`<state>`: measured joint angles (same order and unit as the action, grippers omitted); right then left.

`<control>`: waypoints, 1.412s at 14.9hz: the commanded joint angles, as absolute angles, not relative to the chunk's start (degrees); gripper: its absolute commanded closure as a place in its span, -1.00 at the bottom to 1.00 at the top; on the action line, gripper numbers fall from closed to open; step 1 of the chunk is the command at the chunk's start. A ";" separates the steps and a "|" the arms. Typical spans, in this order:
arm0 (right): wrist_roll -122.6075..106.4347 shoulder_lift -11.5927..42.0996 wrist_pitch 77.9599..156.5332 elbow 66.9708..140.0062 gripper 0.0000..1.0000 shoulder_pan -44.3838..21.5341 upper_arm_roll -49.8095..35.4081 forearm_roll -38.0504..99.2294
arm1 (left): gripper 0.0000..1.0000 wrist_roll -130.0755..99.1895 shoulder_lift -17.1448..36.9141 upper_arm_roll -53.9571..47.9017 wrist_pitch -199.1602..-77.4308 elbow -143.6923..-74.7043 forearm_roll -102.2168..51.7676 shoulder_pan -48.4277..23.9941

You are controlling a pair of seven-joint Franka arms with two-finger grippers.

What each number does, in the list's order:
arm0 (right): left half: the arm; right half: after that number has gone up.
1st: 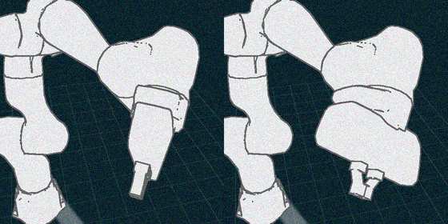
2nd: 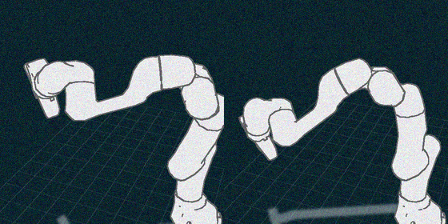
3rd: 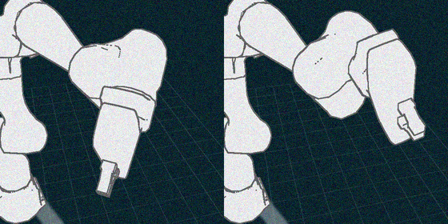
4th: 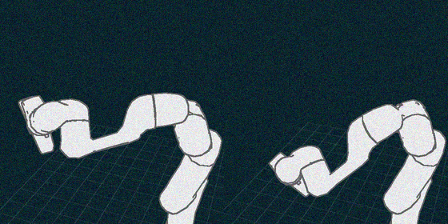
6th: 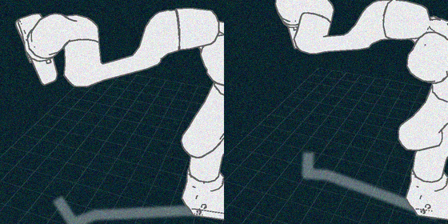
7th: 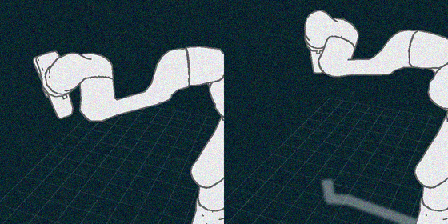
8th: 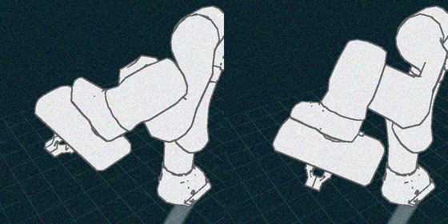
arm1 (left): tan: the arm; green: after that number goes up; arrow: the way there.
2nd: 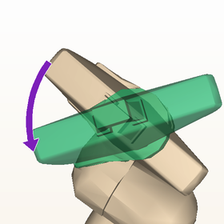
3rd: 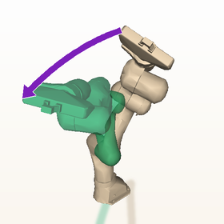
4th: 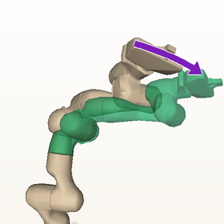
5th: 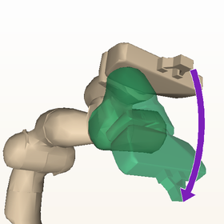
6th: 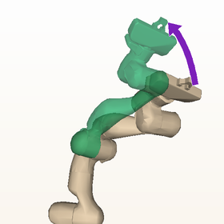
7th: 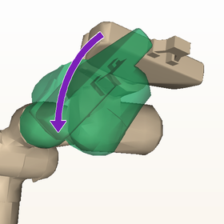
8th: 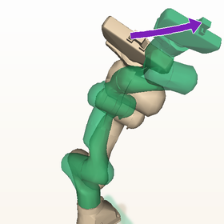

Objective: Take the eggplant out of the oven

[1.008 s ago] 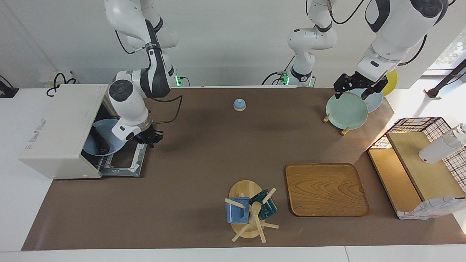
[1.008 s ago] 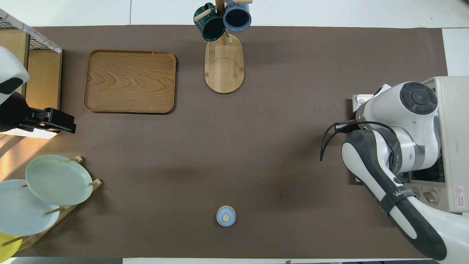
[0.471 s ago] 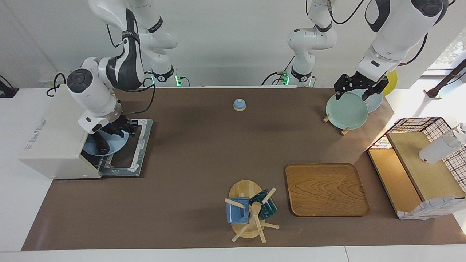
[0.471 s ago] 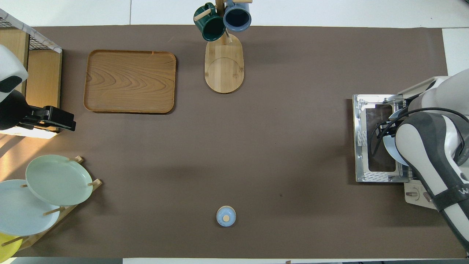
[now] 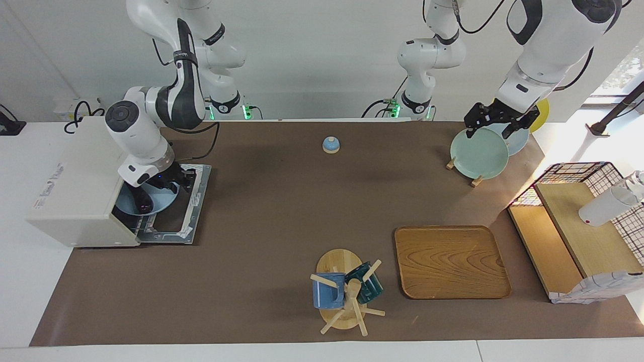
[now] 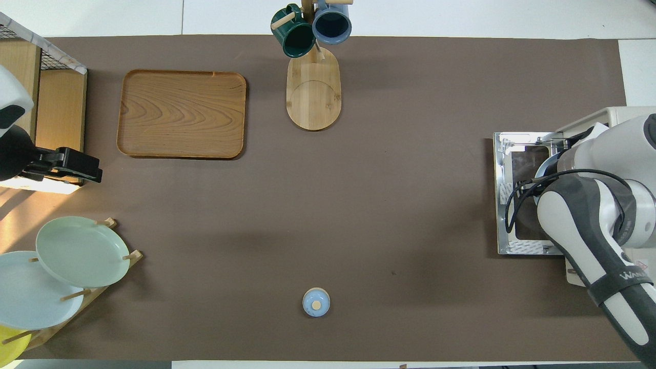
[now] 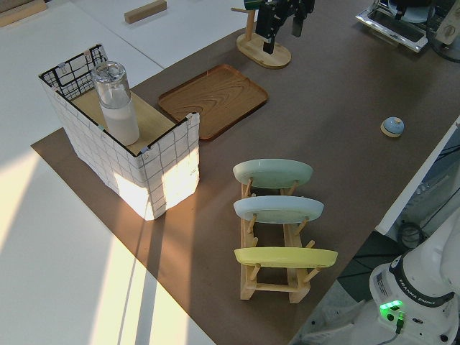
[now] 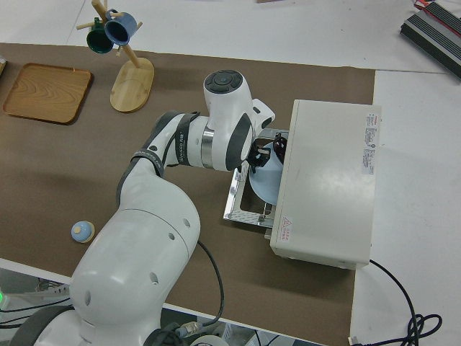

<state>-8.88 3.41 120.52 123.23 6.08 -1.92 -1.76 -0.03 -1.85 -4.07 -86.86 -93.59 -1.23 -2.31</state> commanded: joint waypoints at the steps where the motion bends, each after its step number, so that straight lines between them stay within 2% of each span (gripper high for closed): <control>1: -10.72 1.14 122.26 126.04 0.67 6.33 -1.93 -1.76 | -1.00 0.44 -2.64 -4.31 -87.45 -94.04 -1.85 -1.58; 2: -10.72 1.14 122.17 126.04 1.00 6.24 -2.02 -2.71 | -1.00 0.35 -2.64 -4.31 -87.45 -93.96 -1.85 -1.67; 7: -10.11 1.49 120.24 123.85 1.00 2.92 -2.55 -5.45 | -1.00 0.53 -3.34 -4.31 -87.28 -95.45 -1.85 -1.67; 11: 1.02 4.56 109.97 112.62 1.00 -8.49 -2.64 -5.36 | -1.00 0.26 -3.43 -4.31 -87.28 -95.54 -1.85 -1.67; 14: 14.88 6.93 108.81 106.55 1.00 -20.00 -2.64 -4.84 | -1.00 0.26 -3.43 -4.31 -87.36 -95.54 -1.85 -1.58; 18: 29.76 15.97 104.17 92.33 1.00 -29.07 -2.64 -4.31 | -1.00 0.44 -3.34 -4.31 -89.38 -95.62 -1.85 -0.53; 21: 43.11 27.30 101.42 79.23 1.00 -36.54 -2.72 -4.22 | -1.00 0.62 -3.34 -4.31 -91.05 -95.80 -1.85 0.00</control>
<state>36.07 17.06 104.51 91.42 -32.64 -3.05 -4.64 -0.03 -1.87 -3.99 -89.06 -93.98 -1.23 -1.10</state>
